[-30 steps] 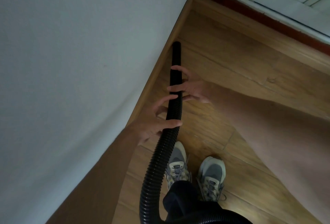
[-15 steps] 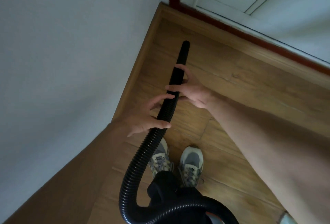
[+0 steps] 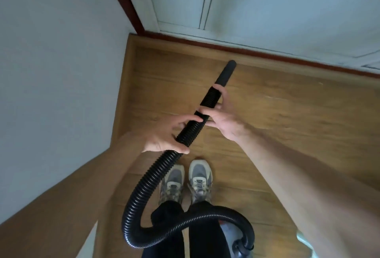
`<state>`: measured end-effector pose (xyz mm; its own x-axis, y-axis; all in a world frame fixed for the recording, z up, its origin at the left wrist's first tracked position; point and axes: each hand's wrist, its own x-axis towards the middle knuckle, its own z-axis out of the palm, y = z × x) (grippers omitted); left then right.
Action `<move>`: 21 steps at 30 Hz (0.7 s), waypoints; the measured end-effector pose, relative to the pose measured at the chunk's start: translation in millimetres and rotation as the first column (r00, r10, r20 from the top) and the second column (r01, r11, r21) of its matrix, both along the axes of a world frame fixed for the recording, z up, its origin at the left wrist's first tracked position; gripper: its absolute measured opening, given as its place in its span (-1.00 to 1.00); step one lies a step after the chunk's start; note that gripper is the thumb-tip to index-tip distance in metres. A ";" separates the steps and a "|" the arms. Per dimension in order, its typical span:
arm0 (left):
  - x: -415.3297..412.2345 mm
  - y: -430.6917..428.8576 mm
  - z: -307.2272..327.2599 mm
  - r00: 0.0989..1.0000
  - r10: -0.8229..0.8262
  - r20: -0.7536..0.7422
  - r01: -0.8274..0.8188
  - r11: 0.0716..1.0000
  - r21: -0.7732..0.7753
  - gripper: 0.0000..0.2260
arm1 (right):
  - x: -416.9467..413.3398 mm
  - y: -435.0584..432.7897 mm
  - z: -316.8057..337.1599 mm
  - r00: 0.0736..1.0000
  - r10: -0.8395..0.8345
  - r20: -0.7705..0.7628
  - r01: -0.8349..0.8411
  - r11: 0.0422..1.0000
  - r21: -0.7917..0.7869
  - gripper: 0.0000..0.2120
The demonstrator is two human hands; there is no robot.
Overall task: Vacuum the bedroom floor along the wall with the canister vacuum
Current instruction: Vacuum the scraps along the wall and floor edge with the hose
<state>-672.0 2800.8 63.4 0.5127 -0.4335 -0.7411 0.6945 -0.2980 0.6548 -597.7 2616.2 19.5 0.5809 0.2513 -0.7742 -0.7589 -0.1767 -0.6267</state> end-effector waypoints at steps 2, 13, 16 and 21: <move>7.8 -13.6 12.3 0.999 -0.049 -0.008 0.048 0.999 -0.013 -0.28 | -2.5 -19.6 20.3 0.998 -0.056 0.033 0.057 0.998 -0.005 -0.24; 42.6 -111.9 92.7 0.839 -0.521 0.156 0.524 0.851 0.026 -0.29 | -50.2 -129.7 119.2 0.863 -0.469 0.187 0.476 0.879 0.008 -0.26; 50.0 -146.2 107.2 0.777 -0.608 0.160 0.611 0.791 0.037 -0.30 | -63.6 -160.0 134.0 0.804 -0.561 0.196 0.569 0.822 0.019 -0.25; 55.0 -212.4 122.7 0.666 -0.727 0.169 0.729 0.682 0.061 -0.34 | -89.7 -219.9 150.0 0.715 -0.667 0.209 0.673 0.738 0.051 -0.27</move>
<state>-617.0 2588.4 186.1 0.1435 -0.7295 -0.6688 0.1407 -0.6538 0.7434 -687.4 2396.3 169.4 0.7303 -0.2827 -0.6219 -0.5437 0.3108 -0.7796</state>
